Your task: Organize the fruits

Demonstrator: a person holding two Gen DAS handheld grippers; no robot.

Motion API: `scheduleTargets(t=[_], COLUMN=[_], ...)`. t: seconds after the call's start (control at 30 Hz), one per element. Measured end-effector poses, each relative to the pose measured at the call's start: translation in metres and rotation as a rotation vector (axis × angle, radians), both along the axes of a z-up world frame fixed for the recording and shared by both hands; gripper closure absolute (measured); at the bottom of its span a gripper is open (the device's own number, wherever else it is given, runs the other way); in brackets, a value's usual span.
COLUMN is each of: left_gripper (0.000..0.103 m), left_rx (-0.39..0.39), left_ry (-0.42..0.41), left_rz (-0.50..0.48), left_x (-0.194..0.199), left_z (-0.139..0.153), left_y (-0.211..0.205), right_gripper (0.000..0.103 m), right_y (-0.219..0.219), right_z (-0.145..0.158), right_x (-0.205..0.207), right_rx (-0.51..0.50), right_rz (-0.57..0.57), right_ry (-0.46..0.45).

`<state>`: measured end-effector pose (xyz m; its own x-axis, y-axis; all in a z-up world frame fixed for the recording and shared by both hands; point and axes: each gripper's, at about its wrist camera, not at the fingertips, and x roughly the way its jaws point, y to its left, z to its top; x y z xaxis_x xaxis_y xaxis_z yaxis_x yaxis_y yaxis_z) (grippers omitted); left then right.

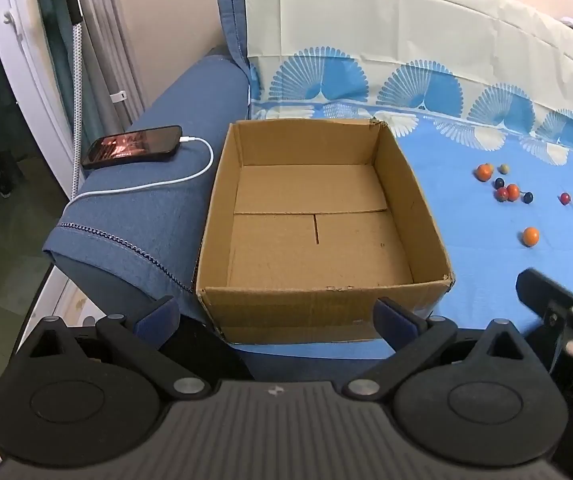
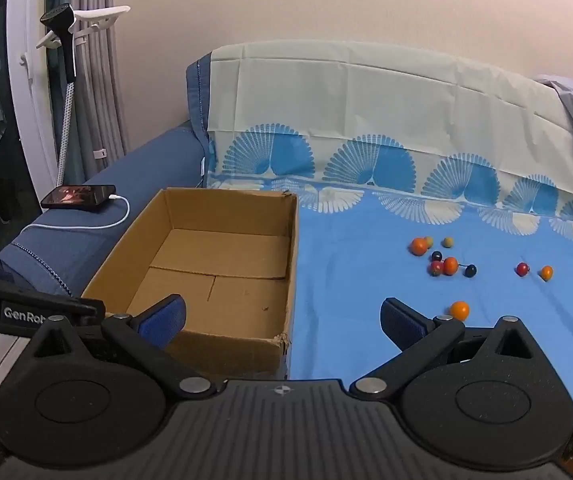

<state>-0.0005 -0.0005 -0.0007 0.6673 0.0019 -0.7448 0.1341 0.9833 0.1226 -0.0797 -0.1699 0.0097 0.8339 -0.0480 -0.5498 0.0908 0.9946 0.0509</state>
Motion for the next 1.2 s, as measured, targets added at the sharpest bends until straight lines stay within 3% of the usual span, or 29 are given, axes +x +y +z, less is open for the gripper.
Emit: scheduleTargets(t=[0.27, 0.67, 1.2], left_gripper=[0.000, 0.000, 0.000], left_rx=[-0.018, 0.016, 0.040], left_ry=[0.017, 0.057, 0.064], left_rz=[-0.002, -0.017, -0.021], left_x=[0.005, 0.021, 0.023], left_z=[-0.006, -0.024, -0.023], left_y=[0.001, 0.003, 0.000], right_gripper=[0.001, 0.001, 0.001], right_y=[0.002, -0.002, -0.004], right_z=[-0.006, -0.014, -0.015], right_x=[0.008, 0.018, 0.020], right_rx=[0.002, 0.013, 0.024], right_rz=[0.012, 0.021, 0.025], right_ry=[0.025, 0.076, 0.086])
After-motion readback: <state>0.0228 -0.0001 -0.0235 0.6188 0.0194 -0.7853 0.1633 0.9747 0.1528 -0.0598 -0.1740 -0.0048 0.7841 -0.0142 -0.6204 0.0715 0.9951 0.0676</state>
